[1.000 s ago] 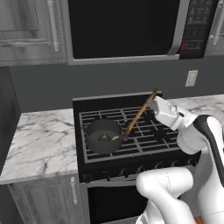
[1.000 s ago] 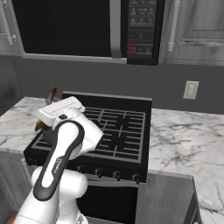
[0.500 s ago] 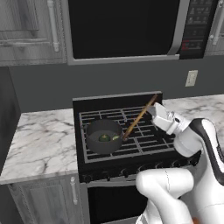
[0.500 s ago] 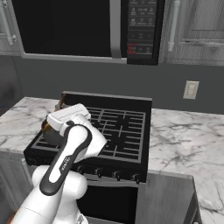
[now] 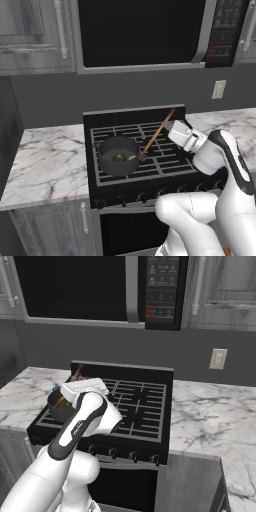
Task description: Put the squash and lemon wedge in the pot. Retrieve the spatula and lightly stir the vegetables in the pot.
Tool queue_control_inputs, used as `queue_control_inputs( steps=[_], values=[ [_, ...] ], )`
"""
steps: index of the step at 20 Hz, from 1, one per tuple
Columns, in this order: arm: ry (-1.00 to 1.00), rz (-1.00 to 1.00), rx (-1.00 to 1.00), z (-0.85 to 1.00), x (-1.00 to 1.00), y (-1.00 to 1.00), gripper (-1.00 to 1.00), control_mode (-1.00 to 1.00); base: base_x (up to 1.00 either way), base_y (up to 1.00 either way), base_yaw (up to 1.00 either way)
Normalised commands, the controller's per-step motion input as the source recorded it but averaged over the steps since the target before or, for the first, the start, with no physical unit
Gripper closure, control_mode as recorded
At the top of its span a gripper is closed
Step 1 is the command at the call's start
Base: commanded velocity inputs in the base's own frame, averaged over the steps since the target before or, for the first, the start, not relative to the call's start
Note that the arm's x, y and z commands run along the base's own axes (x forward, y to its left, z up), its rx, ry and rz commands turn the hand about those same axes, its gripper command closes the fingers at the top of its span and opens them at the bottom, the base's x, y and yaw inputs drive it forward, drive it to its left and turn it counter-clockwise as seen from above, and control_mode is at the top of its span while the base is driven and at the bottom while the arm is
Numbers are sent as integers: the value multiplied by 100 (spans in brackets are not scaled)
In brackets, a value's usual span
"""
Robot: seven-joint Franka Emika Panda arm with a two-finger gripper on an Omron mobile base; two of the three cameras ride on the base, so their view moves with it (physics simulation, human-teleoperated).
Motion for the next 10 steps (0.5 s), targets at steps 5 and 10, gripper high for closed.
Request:
queue_control_inputs(
  steps=[5, 10],
  values=[
    [0, -5, 0, -35, 6, 0, 100, -100, 0, 0, 0],
    [0, -5, 0, -32, 5, 0, 100, -100, 0, 0, 0]
  ],
)
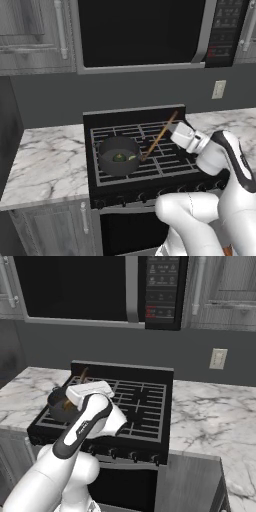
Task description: Put the squash and lemon wedge in the pot. Retrieve the spatula and lightly stir the vegetables in the pot.
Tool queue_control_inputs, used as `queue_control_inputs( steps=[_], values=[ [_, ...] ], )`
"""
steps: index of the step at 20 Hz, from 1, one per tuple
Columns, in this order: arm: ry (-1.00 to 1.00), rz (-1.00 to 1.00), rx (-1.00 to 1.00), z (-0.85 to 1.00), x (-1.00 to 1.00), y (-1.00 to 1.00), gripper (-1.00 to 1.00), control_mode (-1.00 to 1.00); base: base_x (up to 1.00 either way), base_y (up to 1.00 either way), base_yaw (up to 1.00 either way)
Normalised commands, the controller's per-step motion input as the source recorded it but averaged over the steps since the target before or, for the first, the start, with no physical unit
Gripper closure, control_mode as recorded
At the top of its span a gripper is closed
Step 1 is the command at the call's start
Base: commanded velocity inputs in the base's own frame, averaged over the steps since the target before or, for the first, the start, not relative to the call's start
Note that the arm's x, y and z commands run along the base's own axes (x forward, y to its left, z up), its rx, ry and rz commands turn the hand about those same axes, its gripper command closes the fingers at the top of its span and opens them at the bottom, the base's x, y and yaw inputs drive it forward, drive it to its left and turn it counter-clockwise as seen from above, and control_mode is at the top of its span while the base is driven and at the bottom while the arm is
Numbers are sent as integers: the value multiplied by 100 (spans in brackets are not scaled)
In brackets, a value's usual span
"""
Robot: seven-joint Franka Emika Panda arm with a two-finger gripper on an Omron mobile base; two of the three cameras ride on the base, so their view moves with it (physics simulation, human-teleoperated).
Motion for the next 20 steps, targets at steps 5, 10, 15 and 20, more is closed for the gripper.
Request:
queue_control_inputs(
  steps=[5, 10, 15, 20],
  values=[
    [0, -6, 0, -30, 0, 14, 100, -100, 0, 0, 0],
    [0, -6, 0, -24, 3, 21, 100, -100, 0, 0, 0],
    [0, -7, 0, -1, 15, 33, 100, -100, 0, 0, 0],
    [0, -8, 0, 2, 21, 43, 100, -100, 0, 0, 0]
  ],
)
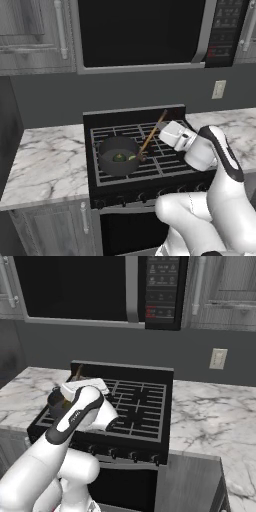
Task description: Put the squash and lemon wedge in the pot. Retrieve the spatula and lightly stir the vegetables in the pot.
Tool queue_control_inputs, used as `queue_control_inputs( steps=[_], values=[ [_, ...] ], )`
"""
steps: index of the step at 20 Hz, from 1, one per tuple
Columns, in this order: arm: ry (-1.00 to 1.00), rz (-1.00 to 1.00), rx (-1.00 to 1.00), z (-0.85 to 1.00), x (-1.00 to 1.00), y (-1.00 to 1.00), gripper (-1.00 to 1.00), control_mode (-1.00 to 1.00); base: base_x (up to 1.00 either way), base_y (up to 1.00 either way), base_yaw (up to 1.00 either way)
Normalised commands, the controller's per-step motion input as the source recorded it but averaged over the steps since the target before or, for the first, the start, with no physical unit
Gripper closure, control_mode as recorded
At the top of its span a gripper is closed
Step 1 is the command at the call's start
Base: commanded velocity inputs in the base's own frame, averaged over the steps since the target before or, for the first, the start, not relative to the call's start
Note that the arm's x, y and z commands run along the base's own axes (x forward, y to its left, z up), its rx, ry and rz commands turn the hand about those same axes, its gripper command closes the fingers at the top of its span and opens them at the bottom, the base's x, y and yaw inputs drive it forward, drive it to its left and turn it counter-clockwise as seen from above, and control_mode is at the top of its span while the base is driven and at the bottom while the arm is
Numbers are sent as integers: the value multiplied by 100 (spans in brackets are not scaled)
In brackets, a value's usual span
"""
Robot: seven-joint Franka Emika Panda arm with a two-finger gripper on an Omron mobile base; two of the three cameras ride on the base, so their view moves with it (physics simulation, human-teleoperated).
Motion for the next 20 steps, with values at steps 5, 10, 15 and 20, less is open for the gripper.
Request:
queue_control_inputs(
  steps=[5, 10, 15, 20],
  values=[
    [0, -9, 0, -7, 35, 25, 100, -100, 0, 0, 0],
    [0, -11, 0, -27, 28, 4, 100, -100, 0, 0, 0],
    [1, -6, -3, -40, 5, 0, 100, -100, 0, 0, 0],
    [3, -5, -4, -34, 7, 0, 100, -100, 0, 0, 0]
  ],
)
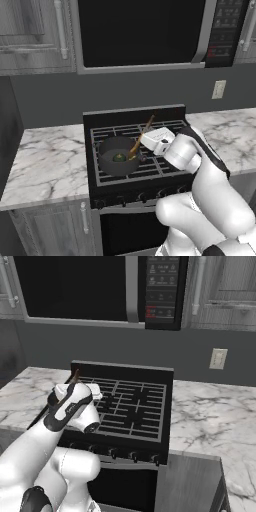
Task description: Put the squash and lemon wedge in the pot. Retrieve the spatula and lightly stir the vegetables in the pot.
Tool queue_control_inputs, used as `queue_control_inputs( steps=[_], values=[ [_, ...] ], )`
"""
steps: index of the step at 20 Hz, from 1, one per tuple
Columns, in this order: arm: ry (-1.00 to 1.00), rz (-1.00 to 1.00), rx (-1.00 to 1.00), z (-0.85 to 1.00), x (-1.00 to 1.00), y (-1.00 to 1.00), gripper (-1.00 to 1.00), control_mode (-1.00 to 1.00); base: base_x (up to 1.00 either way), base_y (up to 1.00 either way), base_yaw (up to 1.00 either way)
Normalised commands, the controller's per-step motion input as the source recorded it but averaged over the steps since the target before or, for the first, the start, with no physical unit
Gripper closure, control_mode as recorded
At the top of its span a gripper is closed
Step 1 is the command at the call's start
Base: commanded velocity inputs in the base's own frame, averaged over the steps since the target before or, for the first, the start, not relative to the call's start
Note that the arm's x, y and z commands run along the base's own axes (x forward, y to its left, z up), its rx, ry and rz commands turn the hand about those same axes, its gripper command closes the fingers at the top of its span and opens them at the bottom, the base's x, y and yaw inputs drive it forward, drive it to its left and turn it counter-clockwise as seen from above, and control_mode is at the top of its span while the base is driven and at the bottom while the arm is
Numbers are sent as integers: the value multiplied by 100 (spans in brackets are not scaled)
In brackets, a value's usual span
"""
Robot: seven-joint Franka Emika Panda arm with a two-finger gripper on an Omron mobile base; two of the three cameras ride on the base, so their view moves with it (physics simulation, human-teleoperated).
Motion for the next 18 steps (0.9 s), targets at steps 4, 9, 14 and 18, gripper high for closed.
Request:
queue_control_inputs(
  steps=[4, 9, 14, 18],
  values=[
    [5, -3, -3, -24, 17, 0, 100, -100, 0, 0, 0],
    [16, -1, -4, -32, 14, 0, 100, -100, 0, 0, 0],
    [14, 0, -4, -37, 20, 4, 100, -100, 0, 0, 0],
    [2, 0, -1, -18, 23, 11, 100, -100, 0, 0, 0]
  ],
)
